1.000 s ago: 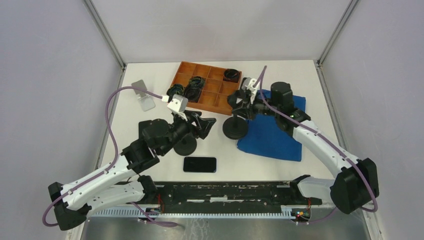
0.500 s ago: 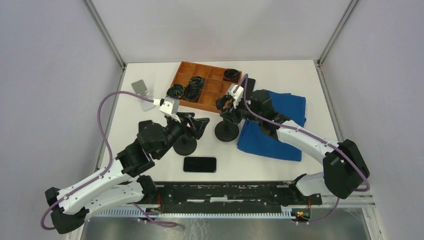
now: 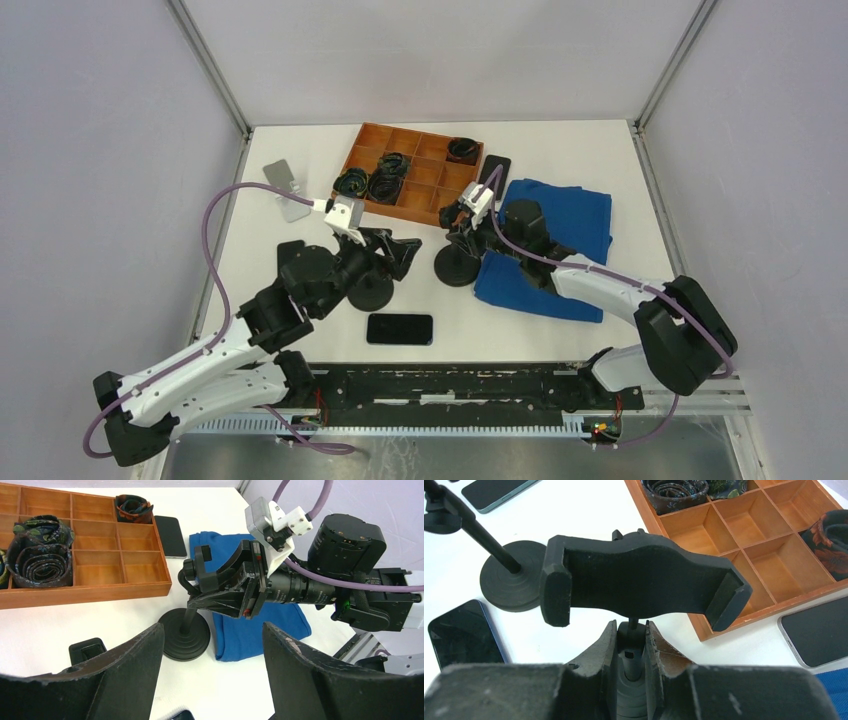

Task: Place the phone on the phone stand
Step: Place the phone stand at the center of the board.

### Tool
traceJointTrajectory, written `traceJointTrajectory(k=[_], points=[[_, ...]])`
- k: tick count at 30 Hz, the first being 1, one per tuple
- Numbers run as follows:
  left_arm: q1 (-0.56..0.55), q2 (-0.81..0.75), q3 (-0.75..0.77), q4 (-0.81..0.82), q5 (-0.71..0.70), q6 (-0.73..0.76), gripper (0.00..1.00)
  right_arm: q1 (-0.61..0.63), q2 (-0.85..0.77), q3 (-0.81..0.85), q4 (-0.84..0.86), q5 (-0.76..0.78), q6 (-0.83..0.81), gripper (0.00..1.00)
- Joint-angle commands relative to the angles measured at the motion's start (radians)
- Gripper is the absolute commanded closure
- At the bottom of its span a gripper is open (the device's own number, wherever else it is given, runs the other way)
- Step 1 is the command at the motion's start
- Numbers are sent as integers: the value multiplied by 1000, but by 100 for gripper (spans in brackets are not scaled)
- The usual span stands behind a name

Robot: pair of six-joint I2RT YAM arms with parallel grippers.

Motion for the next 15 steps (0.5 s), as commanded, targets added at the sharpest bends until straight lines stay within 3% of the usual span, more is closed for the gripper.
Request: traceJointTrajectory(k=[1,8,15], points=[[-1,-7,-5,34,-4,-34,22,5,-47,-36,44,-50,-59,75],[-2,-18,-15,67,36,-50,22,4,-99,-45,-57,-123,-209,45],[-2,-5,-9,133,134,-66,17,-71,-143,-2,-218,-237,-393,9]])
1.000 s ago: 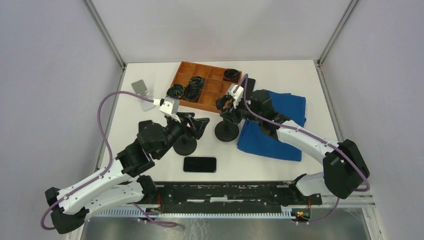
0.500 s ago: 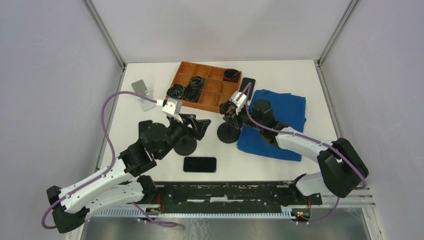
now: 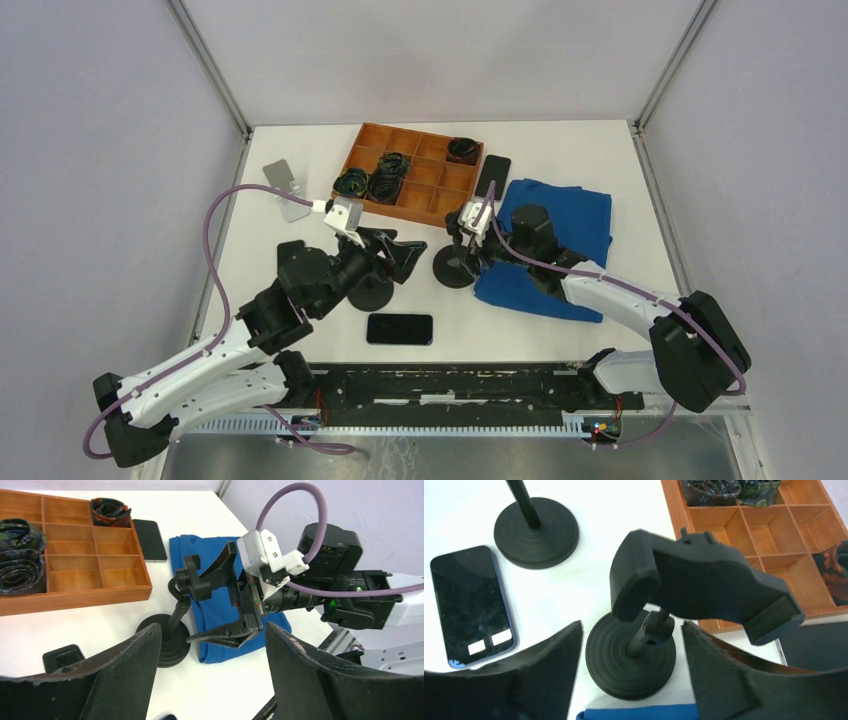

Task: Place the phone on the phone stand
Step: Place the phone stand at the center of the board, then adjust the phone stand at the center of the board.

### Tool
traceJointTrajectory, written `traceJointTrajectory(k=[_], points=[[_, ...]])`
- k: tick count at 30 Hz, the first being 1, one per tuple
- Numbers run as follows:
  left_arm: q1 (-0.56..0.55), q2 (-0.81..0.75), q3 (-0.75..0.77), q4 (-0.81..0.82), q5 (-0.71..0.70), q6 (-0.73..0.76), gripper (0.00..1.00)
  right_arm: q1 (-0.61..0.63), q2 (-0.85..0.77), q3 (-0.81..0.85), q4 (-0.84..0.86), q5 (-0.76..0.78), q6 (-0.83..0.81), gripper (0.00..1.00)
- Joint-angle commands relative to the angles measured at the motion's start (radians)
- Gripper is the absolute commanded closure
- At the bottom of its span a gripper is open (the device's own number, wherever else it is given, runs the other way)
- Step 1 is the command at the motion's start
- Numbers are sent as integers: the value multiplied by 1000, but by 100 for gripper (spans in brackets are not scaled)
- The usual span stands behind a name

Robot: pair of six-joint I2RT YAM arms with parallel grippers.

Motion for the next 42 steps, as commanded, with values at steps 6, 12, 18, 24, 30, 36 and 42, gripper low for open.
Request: traceJointTrajectory(k=[6,12,18,24,30,36,42], points=[[-2,91,56,47,73,-92,17,-138,-97,65,-350,-241,-370,2],[-1,229,164,-80,-33,-188,17,-252,-197,-14,-386,-330,-408,2],[-2,320,224,-162,-107,-241,18,-377,-272,-73,-397,-444,-424,2],[-1,341,243,-183,-157,-249,18,-421,-272,-69,-425,-454,-436,2],[-2,383,303,-258,-237,-290,18,-425,-255,-63,-430,-423,-436,2],[-2,435,361,-332,-302,-340,17,-425,-248,-64,-425,-409,-436,2],[-2,455,386,-370,-343,-393,18,-424,-242,-66,-422,-402,-434,2]])
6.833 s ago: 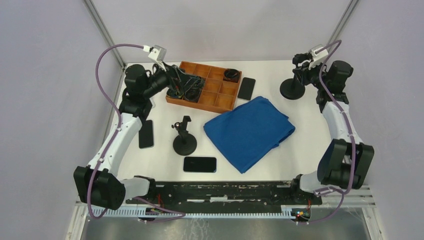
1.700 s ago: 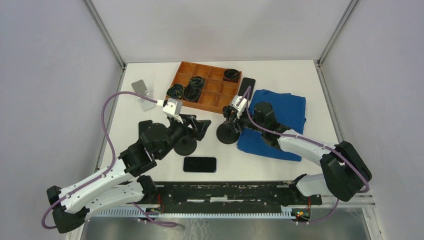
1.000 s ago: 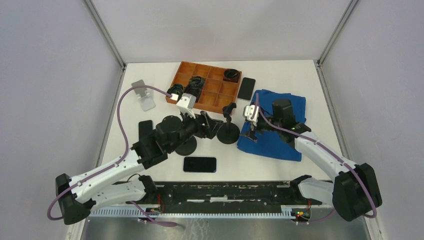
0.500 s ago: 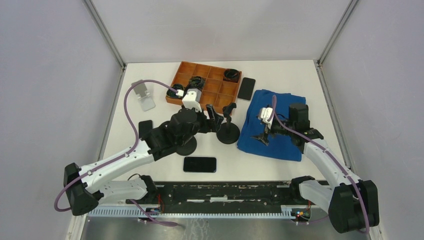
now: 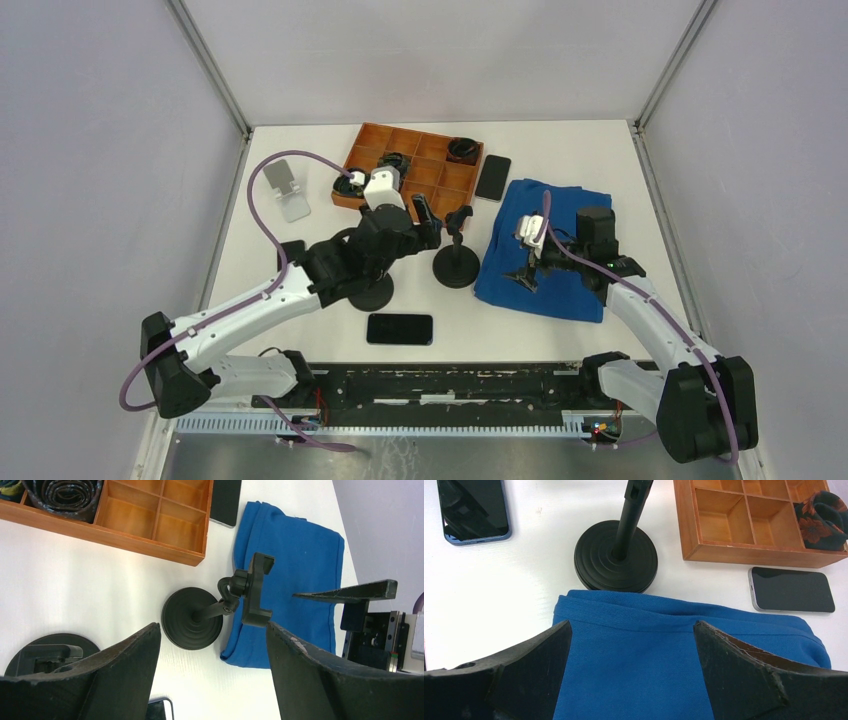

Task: Place the phone on the phone stand
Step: Adjust the phone stand at the center of the board.

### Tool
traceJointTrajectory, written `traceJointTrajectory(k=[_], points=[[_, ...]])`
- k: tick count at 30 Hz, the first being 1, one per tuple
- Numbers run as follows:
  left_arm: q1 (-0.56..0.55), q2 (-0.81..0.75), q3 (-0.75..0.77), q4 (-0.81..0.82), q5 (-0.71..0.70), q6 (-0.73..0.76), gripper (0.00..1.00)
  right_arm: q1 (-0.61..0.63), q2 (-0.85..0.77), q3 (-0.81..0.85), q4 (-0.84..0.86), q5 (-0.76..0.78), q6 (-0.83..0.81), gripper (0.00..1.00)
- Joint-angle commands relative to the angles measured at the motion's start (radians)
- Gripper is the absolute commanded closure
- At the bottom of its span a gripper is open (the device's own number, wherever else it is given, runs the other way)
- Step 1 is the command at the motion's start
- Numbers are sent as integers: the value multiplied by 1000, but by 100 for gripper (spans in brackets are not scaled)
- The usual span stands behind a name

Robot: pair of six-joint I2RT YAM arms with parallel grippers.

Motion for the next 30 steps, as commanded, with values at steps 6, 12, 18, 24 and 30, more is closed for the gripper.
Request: traceJointTrajectory(k=[6,12,18,24,30], points=[[-2,70,137,-184,-138,-224,19,-5,14,8,17,21,-9,2],[-11,140,199,-199,-90,-243,21,-5,29,16,8,22,-6,2],[-28,253,284,-213,-68,-225,24,-4,31,11,10,26,-6,2],[-46,330,341,-217,-73,-220,25,-5,47,22,0,29,-5,2],[-50,396,393,-245,-75,-188,44,-4,48,19,-2,29,-6,2]])
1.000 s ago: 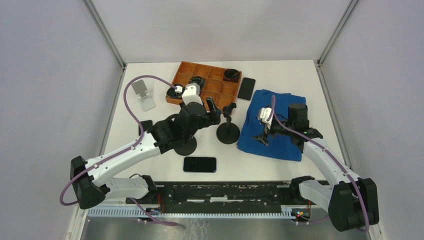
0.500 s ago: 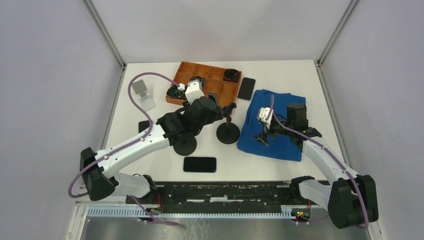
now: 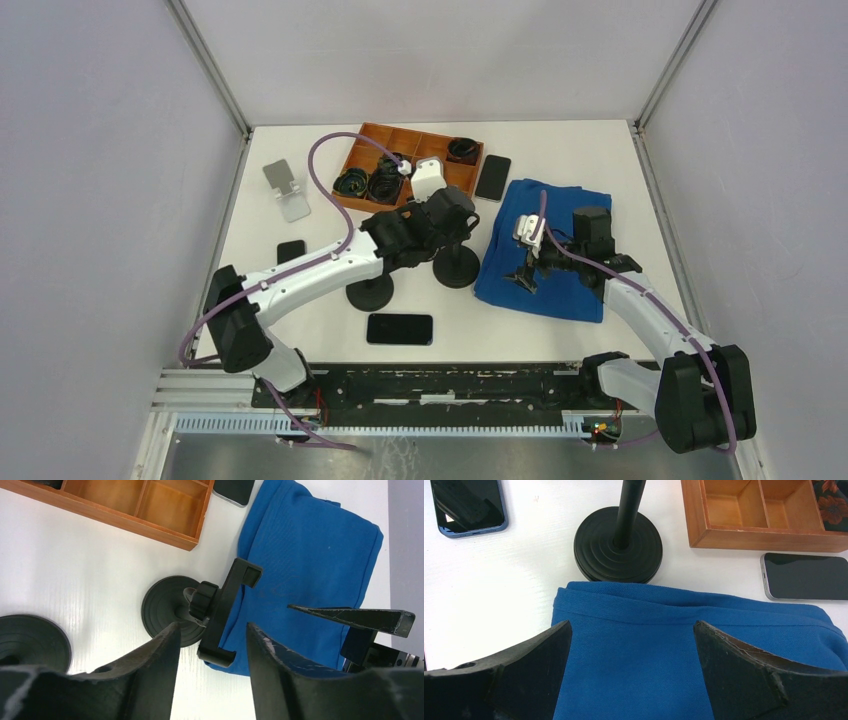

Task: Place the phone on the phone stand
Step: Adjust the phone stand at the center of the board.

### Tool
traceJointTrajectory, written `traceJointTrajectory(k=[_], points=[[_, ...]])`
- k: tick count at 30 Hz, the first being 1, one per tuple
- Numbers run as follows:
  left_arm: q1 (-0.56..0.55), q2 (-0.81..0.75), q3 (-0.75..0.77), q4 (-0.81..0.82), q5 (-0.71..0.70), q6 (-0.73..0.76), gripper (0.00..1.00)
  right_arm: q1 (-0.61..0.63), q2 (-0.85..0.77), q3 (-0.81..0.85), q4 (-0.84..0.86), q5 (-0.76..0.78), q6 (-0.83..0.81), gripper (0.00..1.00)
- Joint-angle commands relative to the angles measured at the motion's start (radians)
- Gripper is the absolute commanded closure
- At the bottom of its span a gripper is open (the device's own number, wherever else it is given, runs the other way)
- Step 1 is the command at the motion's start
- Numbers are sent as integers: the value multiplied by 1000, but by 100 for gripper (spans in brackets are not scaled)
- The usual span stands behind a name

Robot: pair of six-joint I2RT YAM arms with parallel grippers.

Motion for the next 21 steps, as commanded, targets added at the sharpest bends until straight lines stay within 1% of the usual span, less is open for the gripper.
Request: traceJointTrajectory(k=[1,3,5,8,10,13,16,18,21], points=[[-5,39,71,-26,-19,7,49,-5,1,20,6,5,-6,2],[-6,52,81,-38,-16,21,58,-5,2,19,7,5,-7,2],[-5,58,89,-53,-13,40,64,-3,1,20,7,4,-7,2],[-6,57,92,-59,-4,91,70,-4,1,20,8,5,-7,2],[-6,50,88,-58,7,146,72,-4,1,19,7,5,-7,2],[-6,30,75,-47,21,254,80,-4,1,19,6,5,-7,2],[-2,-9,20,19,62,386,82,-3,0,20,6,2,-7,2],[10,-37,-14,69,138,461,82,-5,1,20,4,0,-5,2],[56,-69,-41,113,252,531,83,-5,2,21,5,0,-5,2]])
